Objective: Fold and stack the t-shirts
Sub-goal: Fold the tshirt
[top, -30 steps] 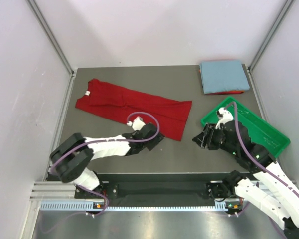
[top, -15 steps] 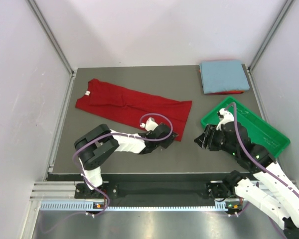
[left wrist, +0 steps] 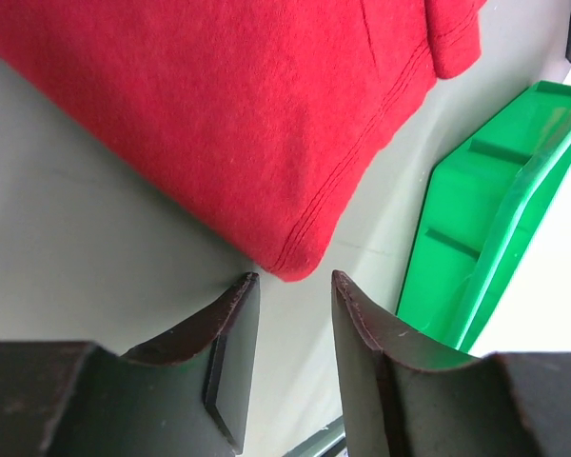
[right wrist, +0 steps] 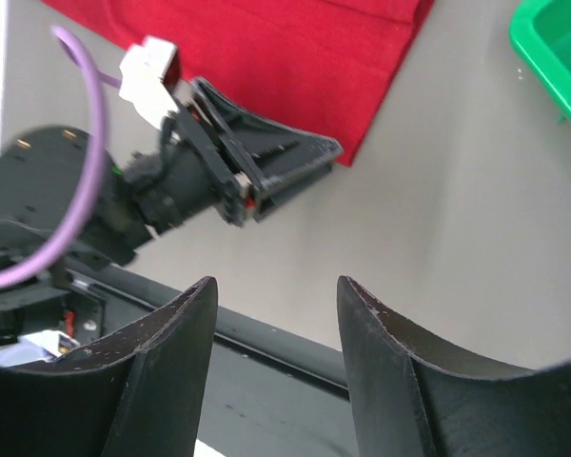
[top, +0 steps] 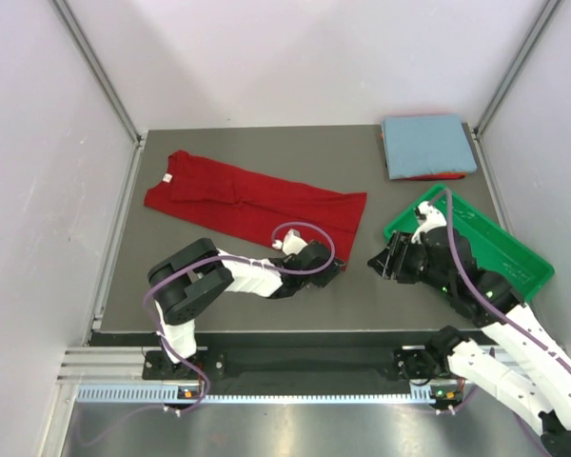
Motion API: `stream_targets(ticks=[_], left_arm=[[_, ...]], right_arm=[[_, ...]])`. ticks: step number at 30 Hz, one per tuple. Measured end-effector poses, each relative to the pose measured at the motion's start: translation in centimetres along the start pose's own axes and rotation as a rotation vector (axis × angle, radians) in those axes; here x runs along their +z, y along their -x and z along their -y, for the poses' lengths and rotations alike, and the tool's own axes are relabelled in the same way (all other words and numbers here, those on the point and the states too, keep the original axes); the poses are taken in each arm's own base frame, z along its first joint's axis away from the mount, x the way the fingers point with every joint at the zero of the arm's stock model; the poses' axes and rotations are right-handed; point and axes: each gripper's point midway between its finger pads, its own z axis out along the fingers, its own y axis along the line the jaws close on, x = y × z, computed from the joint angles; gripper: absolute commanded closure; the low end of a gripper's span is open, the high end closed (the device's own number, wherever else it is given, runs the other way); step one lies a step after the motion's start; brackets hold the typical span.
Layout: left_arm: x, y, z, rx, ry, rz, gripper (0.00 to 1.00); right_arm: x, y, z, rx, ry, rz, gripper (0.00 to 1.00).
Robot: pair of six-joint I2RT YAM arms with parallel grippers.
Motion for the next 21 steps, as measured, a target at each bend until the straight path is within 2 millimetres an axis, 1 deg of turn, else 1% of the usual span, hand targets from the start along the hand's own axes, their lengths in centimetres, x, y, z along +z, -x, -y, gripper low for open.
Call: stream_targets(ticks=[5, 8, 14, 21], left_arm=[[0.0, -0.4, -0.1, -0.018, 0.004, 0.000, 0.62], [0.1, -0.4, -0.2, -0.027, 0.007, 0.006, 0.62], [0.1, -0.5, -0.1, -0.055, 0.016, 0.034, 0.61], [0.3, -0.3, 0.1, -0.041, 0.065, 0.068, 0.61]], right_arm=[[-0.6, 0.9, -0.7, 0.017, 0.033, 0.045, 0.45], [-0.8, 1.3, -1.0, 0.029, 0.051, 0.070, 0.45], [-0.7, 0.8, -0.8, 0.053, 0.054, 0.069, 0.44], [-1.0, 0.9, -0.9, 0.058, 0.064, 0.082, 0.44]])
